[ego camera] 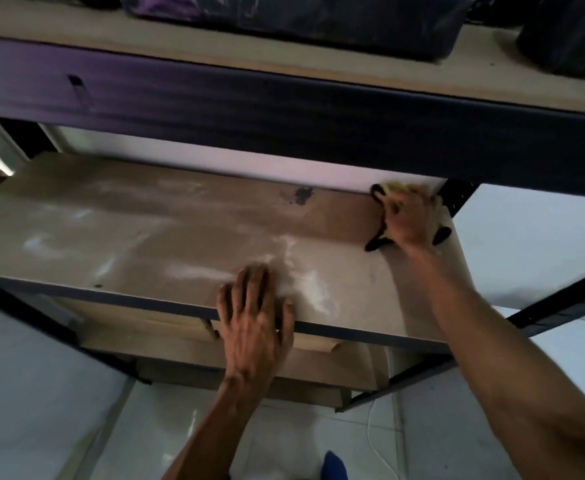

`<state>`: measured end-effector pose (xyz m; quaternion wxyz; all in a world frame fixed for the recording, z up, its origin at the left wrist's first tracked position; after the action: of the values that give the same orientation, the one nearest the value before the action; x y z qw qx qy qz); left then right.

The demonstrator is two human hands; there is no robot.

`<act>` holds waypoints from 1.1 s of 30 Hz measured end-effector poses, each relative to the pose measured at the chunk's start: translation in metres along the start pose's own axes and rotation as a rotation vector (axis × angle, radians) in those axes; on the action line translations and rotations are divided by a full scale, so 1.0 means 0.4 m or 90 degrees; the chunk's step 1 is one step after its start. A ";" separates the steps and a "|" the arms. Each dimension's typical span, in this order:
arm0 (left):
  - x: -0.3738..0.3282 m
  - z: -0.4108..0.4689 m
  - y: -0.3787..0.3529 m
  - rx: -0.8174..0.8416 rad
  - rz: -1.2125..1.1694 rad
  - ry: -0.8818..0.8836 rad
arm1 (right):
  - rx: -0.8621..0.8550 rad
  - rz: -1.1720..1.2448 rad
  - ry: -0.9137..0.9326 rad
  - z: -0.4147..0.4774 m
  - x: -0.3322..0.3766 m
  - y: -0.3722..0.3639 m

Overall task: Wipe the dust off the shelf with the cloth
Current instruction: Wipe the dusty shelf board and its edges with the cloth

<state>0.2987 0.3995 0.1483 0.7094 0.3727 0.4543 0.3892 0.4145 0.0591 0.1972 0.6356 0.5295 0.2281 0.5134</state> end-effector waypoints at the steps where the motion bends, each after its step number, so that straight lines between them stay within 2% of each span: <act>1: 0.001 0.003 0.003 0.000 -0.003 0.001 | 0.033 -0.012 -0.065 0.011 -0.038 -0.021; 3: 0.007 0.010 0.012 -0.007 -0.009 0.006 | 0.059 0.000 -0.069 -0.022 -0.019 -0.053; 5: 0.018 0.019 0.020 -0.014 -0.017 0.011 | 0.068 0.036 0.068 -0.088 0.101 -0.052; 8: 0.036 0.026 0.020 -0.016 -0.012 0.011 | 0.165 0.110 0.337 -0.236 0.299 -0.058; 10: 0.038 0.021 0.018 -0.017 -0.007 0.010 | 0.183 0.156 0.424 -0.282 0.357 -0.049; 12: 0.037 0.014 0.016 -0.020 -0.004 0.012 | 0.141 0.175 0.421 -0.245 0.355 -0.044; 15: 0.039 0.010 0.012 -0.021 -0.003 0.013 | 0.040 0.166 0.254 -0.077 0.289 -0.042; 17: 0.043 0.012 0.009 -0.015 -0.004 0.018 | 0.056 0.134 0.180 -0.007 0.276 -0.067; 19: 0.045 0.014 0.007 -0.010 -0.007 0.019 | 0.097 0.086 0.163 0.001 0.291 -0.104; 22: 0.046 0.015 0.009 -0.016 -0.014 0.022 | 0.119 0.052 0.279 -0.057 0.328 -0.111; 25: 0.046 0.012 0.009 -0.017 -0.016 0.019 | 0.179 0.145 0.483 -0.168 0.370 -0.091; 27: 0.048 0.012 0.009 -0.014 -0.020 0.016 | 0.245 0.177 0.552 -0.244 0.383 -0.087; 29: 0.046 0.011 0.013 -0.007 -0.023 0.009 | 0.277 0.227 0.565 -0.269 0.390 -0.077; 30: 0.046 0.011 0.016 -0.005 -0.026 0.004 | 0.259 0.253 0.551 -0.253 0.392 -0.066; 33: 0.052 0.011 0.019 0.008 -0.024 -0.006 | 0.136 0.259 0.433 -0.131 0.376 -0.048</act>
<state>0.3070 0.4205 0.1490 0.7163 0.3702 0.4607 0.3710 0.4343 0.2182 0.2005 0.3512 0.4265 0.3681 0.7478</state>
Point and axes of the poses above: each hand's wrist, its own z-axis towards the middle knuckle, its own y-axis out of the back of the hand, x = y × z, the point moved 10 cm from there along z, towards the middle knuckle, and after that the axes turned 3 degrees about -z, right-handed, at the moved point
